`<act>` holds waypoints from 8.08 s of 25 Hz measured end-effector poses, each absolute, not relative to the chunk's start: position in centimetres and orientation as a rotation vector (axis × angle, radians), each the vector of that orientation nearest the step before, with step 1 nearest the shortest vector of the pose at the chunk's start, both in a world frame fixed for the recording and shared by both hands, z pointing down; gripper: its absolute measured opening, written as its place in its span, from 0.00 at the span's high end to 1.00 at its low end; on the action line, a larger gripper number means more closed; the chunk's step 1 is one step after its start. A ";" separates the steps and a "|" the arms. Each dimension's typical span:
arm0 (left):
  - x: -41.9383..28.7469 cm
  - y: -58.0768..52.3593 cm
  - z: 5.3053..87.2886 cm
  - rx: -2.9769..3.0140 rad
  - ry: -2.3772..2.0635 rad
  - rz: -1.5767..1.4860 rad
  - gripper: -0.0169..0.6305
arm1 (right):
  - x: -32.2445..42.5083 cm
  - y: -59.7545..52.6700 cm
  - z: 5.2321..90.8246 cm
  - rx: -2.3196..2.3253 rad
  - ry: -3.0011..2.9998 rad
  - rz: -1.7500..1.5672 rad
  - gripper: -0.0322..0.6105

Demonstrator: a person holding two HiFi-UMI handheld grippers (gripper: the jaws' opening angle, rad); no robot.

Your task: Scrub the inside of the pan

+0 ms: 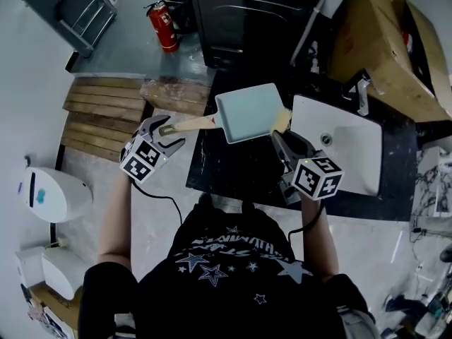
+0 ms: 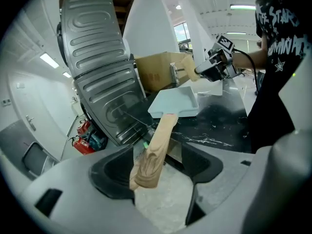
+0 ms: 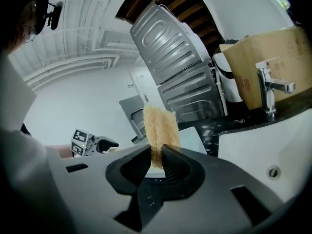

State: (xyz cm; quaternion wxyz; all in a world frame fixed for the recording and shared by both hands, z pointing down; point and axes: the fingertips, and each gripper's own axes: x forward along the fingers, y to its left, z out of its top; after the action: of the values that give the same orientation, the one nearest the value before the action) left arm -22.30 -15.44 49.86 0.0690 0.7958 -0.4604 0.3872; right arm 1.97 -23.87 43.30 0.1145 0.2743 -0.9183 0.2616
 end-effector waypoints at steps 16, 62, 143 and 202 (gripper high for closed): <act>-21.8 -16.3 50.2 2.659 -1.153 0.975 0.69 | -0.2 -22.2 43.9 1.058 -2.601 0.726 0.84; -21.6 -15.9 50.4 2.825 -0.969 0.889 0.76 | -3.5 -34.0 55.0 0.858 -1.422 0.425 0.85; -21.9 -15.9 50.1 2.790 -0.987 0.910 0.76 | -6.4 -26.3 54.7 0.635 -1.555 0.696 0.85; -22.0 -16.0 50.1 2.764 -1.047 0.932 0.76 | -1.6 -27.8 54.6 0.786 -1.544 0.764 0.85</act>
State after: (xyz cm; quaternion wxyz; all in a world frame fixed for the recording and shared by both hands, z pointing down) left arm -22.01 -15.98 50.07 0.0210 0.8916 -0.3377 0.3008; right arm -1.60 -27.83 54.58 0.5843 0.3369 -0.6617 0.3273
